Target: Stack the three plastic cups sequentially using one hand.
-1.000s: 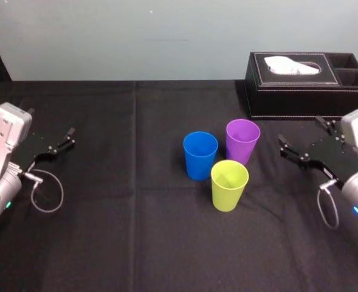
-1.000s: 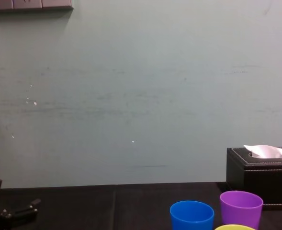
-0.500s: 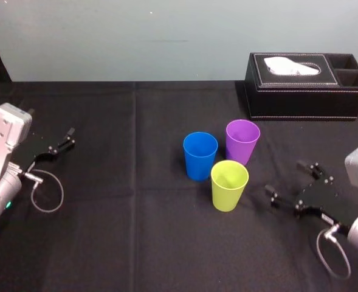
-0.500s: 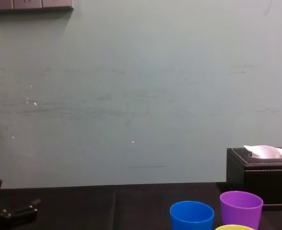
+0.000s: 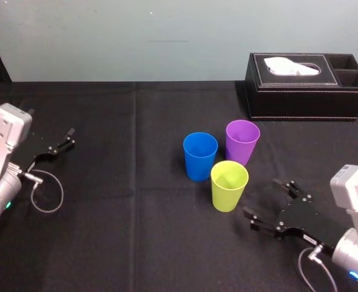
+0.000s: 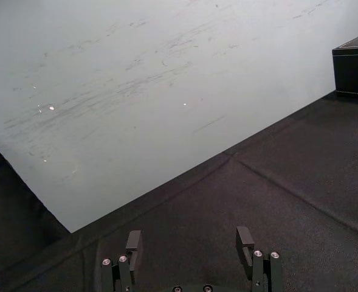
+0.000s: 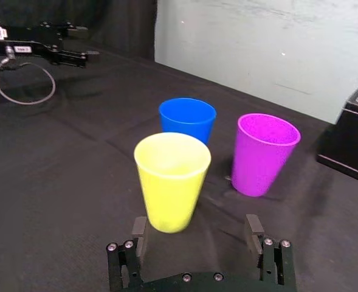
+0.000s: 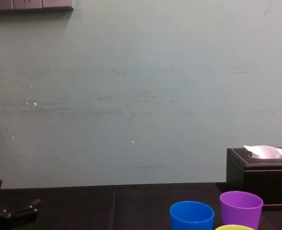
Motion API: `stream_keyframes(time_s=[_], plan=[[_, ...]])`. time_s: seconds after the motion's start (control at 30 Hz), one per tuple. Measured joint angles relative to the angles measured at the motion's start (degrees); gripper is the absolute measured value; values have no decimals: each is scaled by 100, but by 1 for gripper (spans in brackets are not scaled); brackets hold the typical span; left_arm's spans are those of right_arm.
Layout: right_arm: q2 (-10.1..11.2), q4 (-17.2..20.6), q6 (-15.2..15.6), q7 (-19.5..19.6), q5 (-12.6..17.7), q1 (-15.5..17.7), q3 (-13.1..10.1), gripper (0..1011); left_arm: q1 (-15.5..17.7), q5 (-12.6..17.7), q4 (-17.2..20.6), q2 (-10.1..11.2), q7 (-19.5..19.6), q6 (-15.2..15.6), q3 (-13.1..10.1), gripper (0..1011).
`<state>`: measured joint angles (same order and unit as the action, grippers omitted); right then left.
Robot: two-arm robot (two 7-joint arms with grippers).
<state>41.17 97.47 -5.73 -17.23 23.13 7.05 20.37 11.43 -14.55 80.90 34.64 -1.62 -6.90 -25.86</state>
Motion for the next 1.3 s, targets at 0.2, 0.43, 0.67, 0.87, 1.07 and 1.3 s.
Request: stream_keyframes(time_s=[0.2, 0.43, 0.67, 0.87, 1.07, 1.3], plan=[[-225, -52, 238, -85, -52, -163, 86, 1003, 0, 0, 0, 0, 0, 0, 0, 1011], [-484, -213, 514, -113, -163, -395, 151, 1003, 0, 0, 0, 0, 0, 0, 0, 1011], [-690, -327, 614, -213, -182, -519, 143, 1003, 0, 0, 0, 0, 0, 0, 0, 1011], [-814, -382, 711, -322, -168, -562, 110, 1003, 0, 0, 0, 0, 0, 0, 0, 1011], [-953, -476, 743, -372, -214, -619, 76, 1003, 0, 0, 0, 0, 0, 0, 0, 1011], [-1170, -635, 804, -418, -310, -777, 67, 1003, 0, 0, 0, 0, 0, 0, 0, 1011]])
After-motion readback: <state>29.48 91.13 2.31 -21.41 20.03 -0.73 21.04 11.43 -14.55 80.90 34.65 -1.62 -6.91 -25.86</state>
